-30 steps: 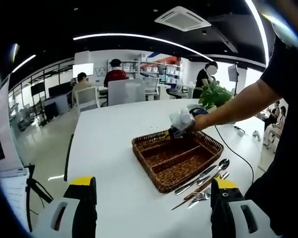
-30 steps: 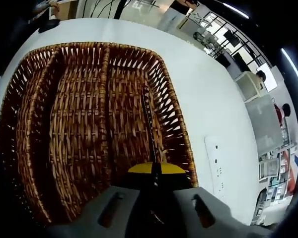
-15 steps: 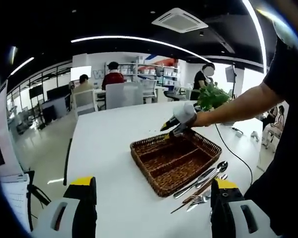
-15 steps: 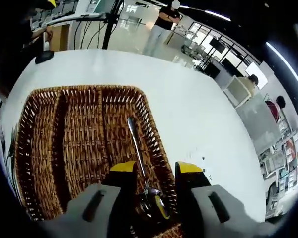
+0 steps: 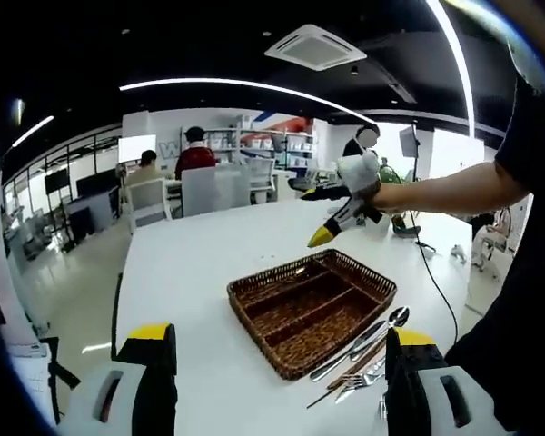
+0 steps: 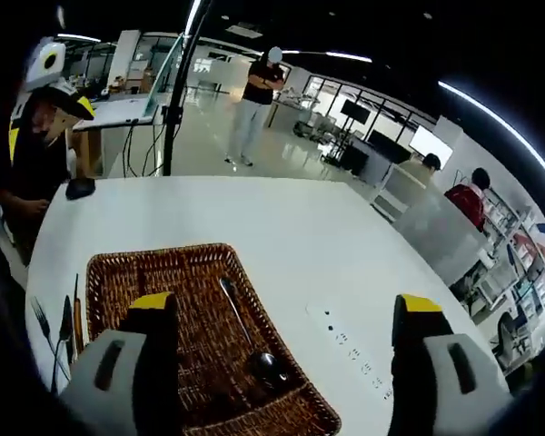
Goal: Arrange the knives, forks, and spoons in their matching storage slots by inserting each utensil handle-first until every utensil is classified and aligned in the correct compartment
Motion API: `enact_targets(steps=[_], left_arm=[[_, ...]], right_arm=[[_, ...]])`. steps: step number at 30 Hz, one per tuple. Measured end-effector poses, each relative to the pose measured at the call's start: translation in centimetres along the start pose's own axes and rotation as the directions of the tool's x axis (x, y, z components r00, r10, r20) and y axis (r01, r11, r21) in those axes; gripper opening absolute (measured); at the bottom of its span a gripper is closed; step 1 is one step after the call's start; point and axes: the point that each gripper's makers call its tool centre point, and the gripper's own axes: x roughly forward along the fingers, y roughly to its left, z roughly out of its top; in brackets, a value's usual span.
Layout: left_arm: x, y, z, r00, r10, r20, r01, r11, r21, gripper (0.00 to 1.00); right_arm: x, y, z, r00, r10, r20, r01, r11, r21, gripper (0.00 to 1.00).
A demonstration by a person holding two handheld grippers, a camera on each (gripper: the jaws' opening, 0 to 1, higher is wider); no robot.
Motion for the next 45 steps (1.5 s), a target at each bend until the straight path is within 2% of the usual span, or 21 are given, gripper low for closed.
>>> enact_targets(steps=[4, 11, 18, 23, 29, 30, 31, 33, 37, 40, 45], left_arm=[[-0.3, 0.0, 0.9, 1.000, -0.001, 0.022, 0.001, 1.000, 0.003, 1.00], [-1.1, -0.7, 2.1, 0.999, -0.012, 0.049, 0.011, 1.000, 0.028, 1.00], [-1.1, -1.8, 2.1, 0.997, -0.044, 0.064, 0.044, 0.999, 0.004, 1.00], [-1.0, -2.4, 2.0, 0.996, -0.048, 0.071, 0.046, 0.999, 0.028, 1.00], [-0.8, -2.6, 2.0, 0.995, -0.056, 0.078, 0.052, 0.997, 0.050, 1.00], [-0.7, -2.8, 2.0, 0.995, -0.063, 0.080, 0.059, 0.997, 0.054, 1.00], [-0.6, -2.9, 2.0, 0.994, -0.073, 0.082, 0.069, 0.996, 0.060, 1.00], [-0.4, -3.1, 1.9, 0.993, -0.083, 0.081, 0.078, 0.995, 0.061, 1.00], [-0.4, -3.1, 1.9, 0.992, -0.090, 0.086, 0.085, 0.994, 0.063, 1.00], [-0.4, -3.1, 1.8, 0.991, -0.094, 0.092, 0.089, 0.994, 0.061, 1.00], [-0.4, -3.1, 1.1, 0.992, -0.102, 0.075, 0.097, 0.993, 0.068, 1.00]], right_arm=[[-2.8, -0.6, 0.7, 0.998, -0.047, 0.034, 0.045, 0.998, 0.053, 0.99], [-7.4, 0.0, 0.9, 0.993, -0.103, 0.064, 0.098, 0.992, 0.084, 0.99], [-10.7, 2.3, -0.1, 0.989, -0.131, 0.070, 0.123, 0.987, 0.108, 0.99], [-13.1, 3.7, -1.0, 0.985, -0.156, 0.066, 0.146, 0.979, 0.139, 0.99], [-14.9, 4.5, -1.6, 0.982, -0.175, 0.067, 0.162, 0.972, 0.170, 0.99], [-16.0, 4.9, -2.1, 0.979, -0.193, 0.066, 0.177, 0.965, 0.196, 0.99], [-17.9, 6.0, -3.3, 0.980, -0.193, 0.055, 0.173, 0.951, 0.258, 0.99], [-18.8, 6.6, -4.0, 0.981, -0.186, 0.049, 0.164, 0.943, 0.291, 0.99], [-20.5, 7.5, -4.5, 0.977, -0.197, 0.077, 0.163, 0.933, 0.321, 0.99], [-21.7, 8.0, -5.1, 0.975, -0.213, 0.064, 0.181, 0.927, 0.327, 0.99], [-23.4, 8.8, -5.4, 0.970, -0.229, 0.080, 0.187, 0.916, 0.356, 0.99]])
